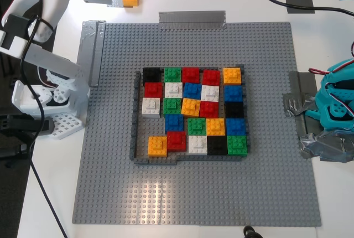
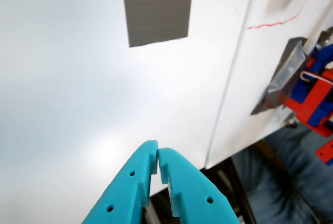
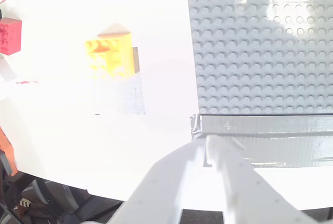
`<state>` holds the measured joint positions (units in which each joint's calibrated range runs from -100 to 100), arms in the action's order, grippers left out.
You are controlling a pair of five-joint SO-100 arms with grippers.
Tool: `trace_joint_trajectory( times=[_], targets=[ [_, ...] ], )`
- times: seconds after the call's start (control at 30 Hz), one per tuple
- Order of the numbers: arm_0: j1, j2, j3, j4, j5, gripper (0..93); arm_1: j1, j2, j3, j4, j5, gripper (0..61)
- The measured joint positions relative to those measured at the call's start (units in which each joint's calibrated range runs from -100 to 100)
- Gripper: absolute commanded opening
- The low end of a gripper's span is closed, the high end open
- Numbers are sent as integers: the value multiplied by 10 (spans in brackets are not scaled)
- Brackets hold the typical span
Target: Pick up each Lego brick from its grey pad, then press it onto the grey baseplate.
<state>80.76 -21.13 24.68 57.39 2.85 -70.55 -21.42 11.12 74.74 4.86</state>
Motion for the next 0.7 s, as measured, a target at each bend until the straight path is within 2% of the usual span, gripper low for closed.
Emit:
trace_joint_trajectory(
  times=[0.2, 0.47, 0.7],
  targets=[
    [4, 0, 12, -1, 0, 0, -2, 79, -74, 31, -10, 2],
    [6, 0, 12, -1, 0, 0, -9, 222, -263, 87, -10, 2],
    [6, 0, 12, -1, 0, 0, -48, 362, -454, 154, 18, 2]
  ],
)
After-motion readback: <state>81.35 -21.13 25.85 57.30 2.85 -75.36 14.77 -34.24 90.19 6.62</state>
